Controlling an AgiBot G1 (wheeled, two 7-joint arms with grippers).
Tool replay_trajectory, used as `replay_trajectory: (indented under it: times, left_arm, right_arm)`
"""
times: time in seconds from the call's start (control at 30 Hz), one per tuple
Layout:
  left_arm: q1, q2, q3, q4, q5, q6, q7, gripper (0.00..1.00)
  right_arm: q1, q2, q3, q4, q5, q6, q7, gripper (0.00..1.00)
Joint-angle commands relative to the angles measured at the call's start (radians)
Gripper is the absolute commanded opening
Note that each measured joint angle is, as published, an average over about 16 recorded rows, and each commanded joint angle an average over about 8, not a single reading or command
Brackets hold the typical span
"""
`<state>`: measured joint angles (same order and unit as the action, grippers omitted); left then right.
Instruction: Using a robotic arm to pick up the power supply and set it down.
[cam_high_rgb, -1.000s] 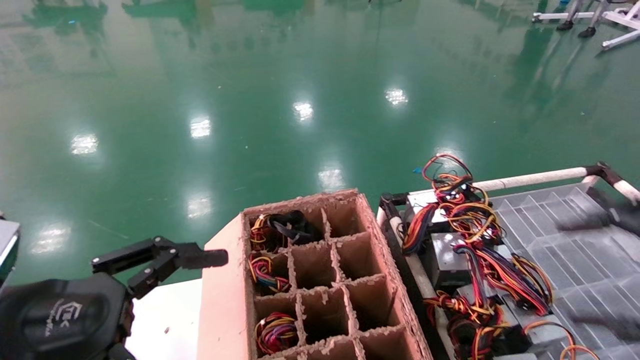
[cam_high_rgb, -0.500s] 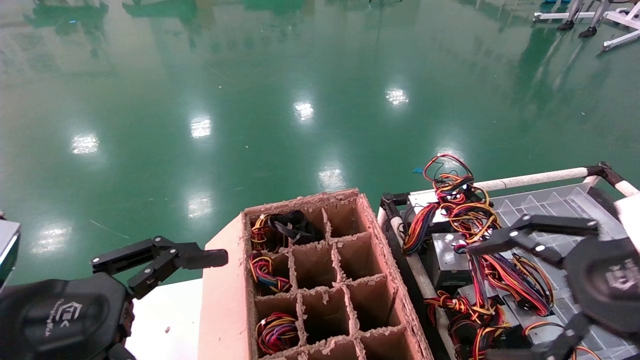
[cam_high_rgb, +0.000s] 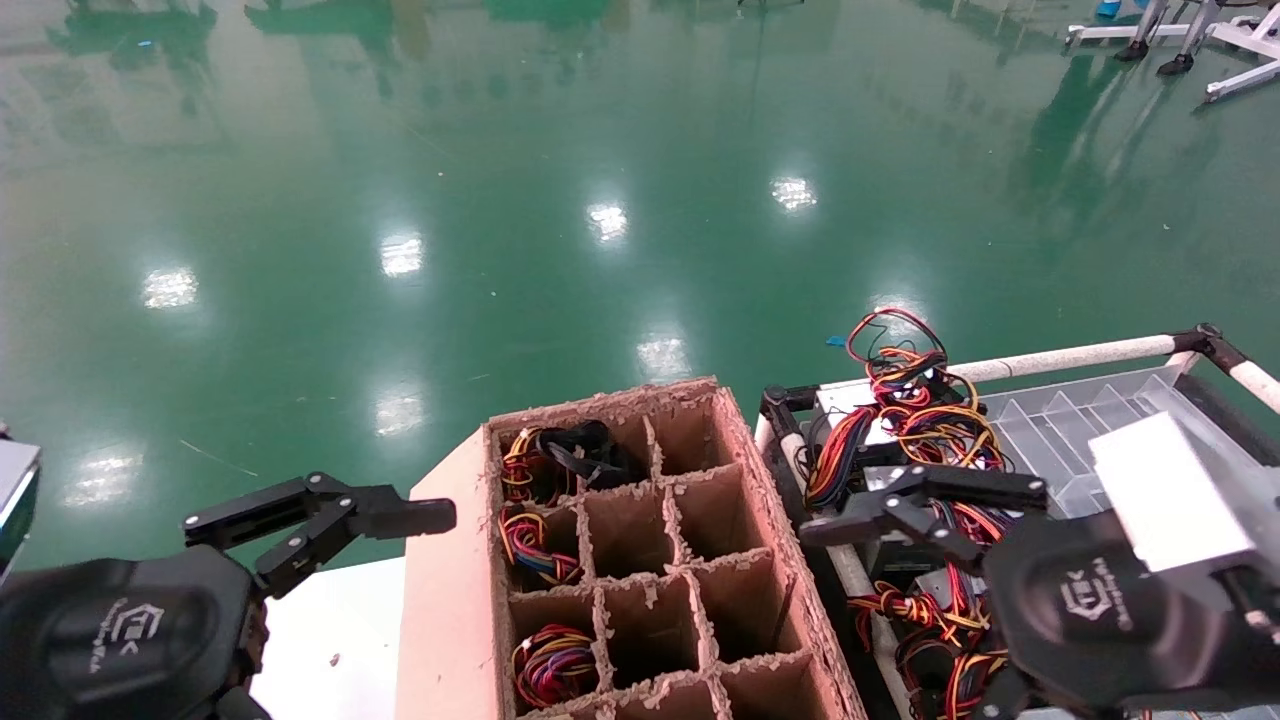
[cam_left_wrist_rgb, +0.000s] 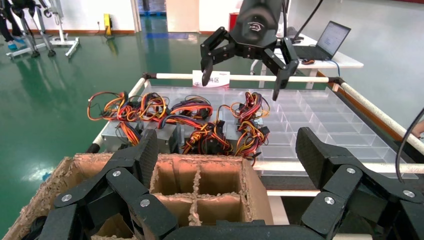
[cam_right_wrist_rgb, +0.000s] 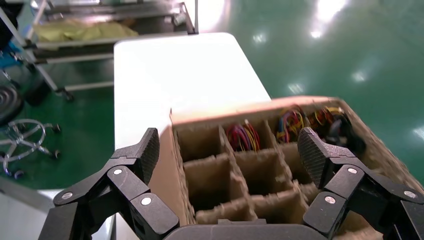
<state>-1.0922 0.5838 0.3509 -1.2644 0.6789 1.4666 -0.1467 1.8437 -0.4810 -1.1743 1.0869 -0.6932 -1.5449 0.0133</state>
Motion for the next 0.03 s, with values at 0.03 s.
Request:
replay_trajectory:
  times: [0.03]
  left_arm:
    - [0.0, 0.0, 0.0, 0.0, 0.0, 0.0, 0.0, 1.0]
  right_arm:
    - [-0.091, -0.015, 0.106, 0.023, -0.004, 0.006, 0.021, 1.0]
